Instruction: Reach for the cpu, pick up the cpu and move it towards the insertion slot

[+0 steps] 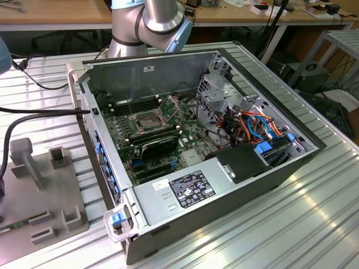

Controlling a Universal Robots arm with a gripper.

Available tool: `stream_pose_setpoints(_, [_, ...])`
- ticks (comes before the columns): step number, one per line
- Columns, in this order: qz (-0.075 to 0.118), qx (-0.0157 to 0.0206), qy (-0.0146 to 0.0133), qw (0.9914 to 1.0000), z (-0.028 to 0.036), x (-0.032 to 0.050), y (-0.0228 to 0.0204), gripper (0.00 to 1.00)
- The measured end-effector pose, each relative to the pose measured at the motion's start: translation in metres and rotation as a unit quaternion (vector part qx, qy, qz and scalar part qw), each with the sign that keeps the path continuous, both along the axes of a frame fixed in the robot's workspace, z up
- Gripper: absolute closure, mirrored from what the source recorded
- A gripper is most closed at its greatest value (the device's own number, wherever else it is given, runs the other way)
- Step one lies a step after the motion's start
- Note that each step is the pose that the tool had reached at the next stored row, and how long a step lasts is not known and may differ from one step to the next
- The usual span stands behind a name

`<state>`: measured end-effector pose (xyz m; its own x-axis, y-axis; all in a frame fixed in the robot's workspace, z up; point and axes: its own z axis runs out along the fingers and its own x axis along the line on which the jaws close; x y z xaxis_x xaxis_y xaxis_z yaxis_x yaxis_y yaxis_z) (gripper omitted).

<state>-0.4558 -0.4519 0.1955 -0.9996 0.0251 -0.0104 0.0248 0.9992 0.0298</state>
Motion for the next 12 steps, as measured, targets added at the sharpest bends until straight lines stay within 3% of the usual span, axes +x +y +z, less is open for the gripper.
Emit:
stream_pose_setpoints(3, [0.000, -0.0041, 0.0002, 0.99999, -0.0042, 0.0000, 0.0000, 0.31])
stream_pose_setpoints(12, [0.000, -0.0042, 0.0025, 0.99999, -0.0069, 0.0033, 0.0011, 0.31])
